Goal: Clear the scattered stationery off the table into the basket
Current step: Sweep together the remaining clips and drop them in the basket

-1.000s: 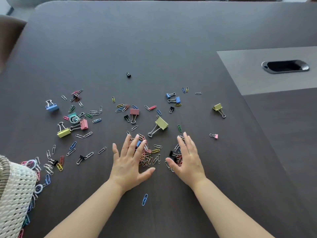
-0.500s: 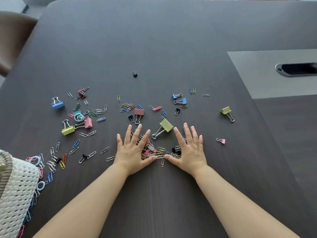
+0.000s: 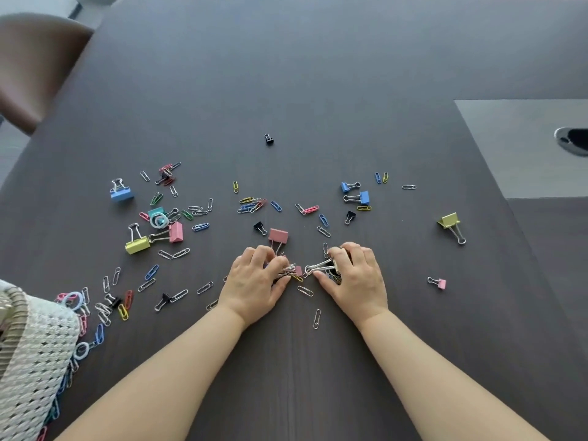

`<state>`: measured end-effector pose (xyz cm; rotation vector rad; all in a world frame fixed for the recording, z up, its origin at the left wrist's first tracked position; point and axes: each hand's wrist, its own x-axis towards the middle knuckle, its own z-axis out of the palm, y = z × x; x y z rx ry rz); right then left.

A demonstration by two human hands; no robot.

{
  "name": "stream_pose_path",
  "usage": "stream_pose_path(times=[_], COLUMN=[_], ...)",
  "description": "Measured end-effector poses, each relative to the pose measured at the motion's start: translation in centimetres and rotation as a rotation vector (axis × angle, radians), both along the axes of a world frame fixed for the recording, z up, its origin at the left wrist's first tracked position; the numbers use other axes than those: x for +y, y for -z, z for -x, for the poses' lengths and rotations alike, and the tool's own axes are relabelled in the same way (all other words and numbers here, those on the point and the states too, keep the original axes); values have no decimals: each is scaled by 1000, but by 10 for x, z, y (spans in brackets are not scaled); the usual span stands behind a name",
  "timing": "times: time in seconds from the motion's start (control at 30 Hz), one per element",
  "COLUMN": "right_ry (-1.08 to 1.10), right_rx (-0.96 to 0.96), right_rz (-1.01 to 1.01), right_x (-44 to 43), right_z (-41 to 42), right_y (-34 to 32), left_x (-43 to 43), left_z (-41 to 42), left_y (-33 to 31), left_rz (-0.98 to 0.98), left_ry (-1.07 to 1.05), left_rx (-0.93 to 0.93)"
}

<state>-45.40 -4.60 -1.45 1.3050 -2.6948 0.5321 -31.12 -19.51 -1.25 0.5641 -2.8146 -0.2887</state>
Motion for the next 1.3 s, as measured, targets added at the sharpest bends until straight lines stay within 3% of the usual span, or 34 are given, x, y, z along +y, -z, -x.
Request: stream_pose_path(times=[0.23, 0.5, 0.6, 0.83, 1.07, 1.3], right_ry=[14, -2, 24, 183, 216, 40], right_rx=[115, 23, -106, -644, -971, -1101], right_rz=[91, 207, 209, 95, 415, 563], right_x=[2, 4, 2, 16, 25, -42], right_z=[-6, -2, -1, -29, -91, -165], right_y=[2, 4, -1, -42, -99, -158], left_x=[1, 0, 0, 24, 35, -37], left_z=[-2, -4, -2, -26, -116, -240], left_y=[-1, -2, -2, -19, -94, -177], left_rz=[66, 77, 40, -30, -216, -153], left_ry=[14, 6, 6, -100, -225, -431], left_rx=[49, 99, 121, 121, 300, 384])
